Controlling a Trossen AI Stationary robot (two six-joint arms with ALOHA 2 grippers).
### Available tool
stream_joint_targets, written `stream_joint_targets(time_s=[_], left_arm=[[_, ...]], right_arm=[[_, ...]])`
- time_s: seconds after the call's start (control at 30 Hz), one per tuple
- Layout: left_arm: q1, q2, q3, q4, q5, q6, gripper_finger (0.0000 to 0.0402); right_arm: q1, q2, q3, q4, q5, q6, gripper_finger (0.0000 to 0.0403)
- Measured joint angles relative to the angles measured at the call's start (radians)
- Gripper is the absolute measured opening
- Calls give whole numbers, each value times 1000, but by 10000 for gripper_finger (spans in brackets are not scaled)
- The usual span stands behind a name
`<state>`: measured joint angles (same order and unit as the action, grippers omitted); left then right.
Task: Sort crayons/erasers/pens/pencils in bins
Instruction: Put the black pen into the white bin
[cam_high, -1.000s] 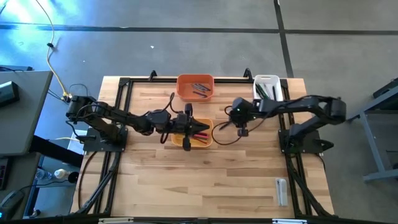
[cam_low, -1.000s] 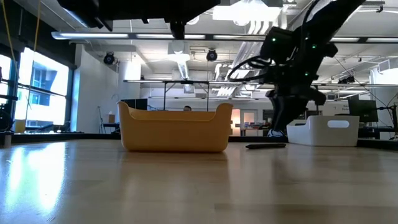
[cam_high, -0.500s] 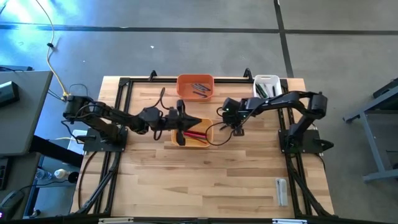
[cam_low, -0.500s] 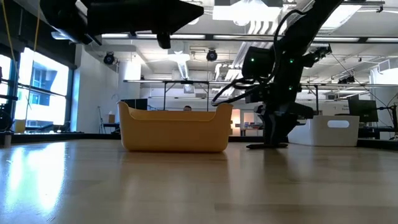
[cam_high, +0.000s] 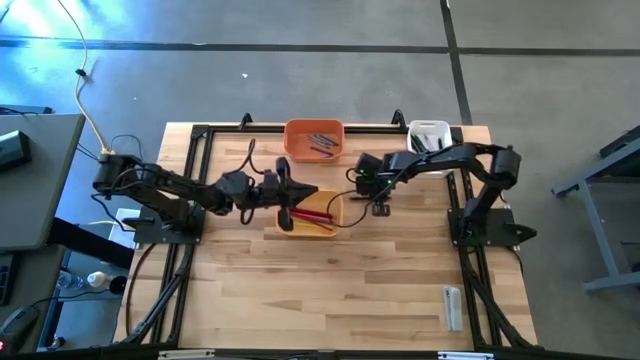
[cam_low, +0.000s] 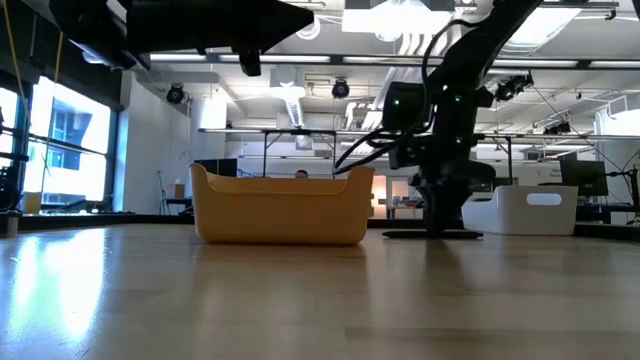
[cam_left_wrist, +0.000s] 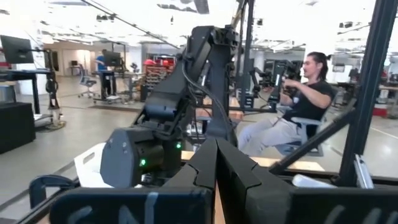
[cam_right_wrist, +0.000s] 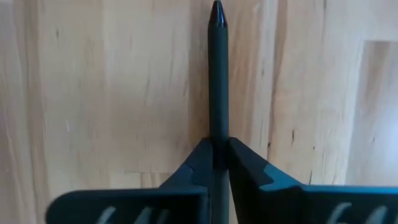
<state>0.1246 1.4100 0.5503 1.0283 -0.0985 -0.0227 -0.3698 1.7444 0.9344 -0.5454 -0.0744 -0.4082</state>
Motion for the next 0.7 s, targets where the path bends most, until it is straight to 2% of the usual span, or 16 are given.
stream_joint_targets(time_s=[0.1,0.3,0.4,0.7], left_arm=[[0,-10,0,0,-2,0,0],[0,-19,0,-16,-3,0,0],[0,-19,0,-18,-3,0,0],[0,-19,0,-18,-3,0,0]], right_arm=[[-10,2,21,-16,-6,37,8],[-22,6,74,-61,41,95,15],[-28,6,109,-127,28,132,12],[-105,-26,291,-469,29,191,10]])
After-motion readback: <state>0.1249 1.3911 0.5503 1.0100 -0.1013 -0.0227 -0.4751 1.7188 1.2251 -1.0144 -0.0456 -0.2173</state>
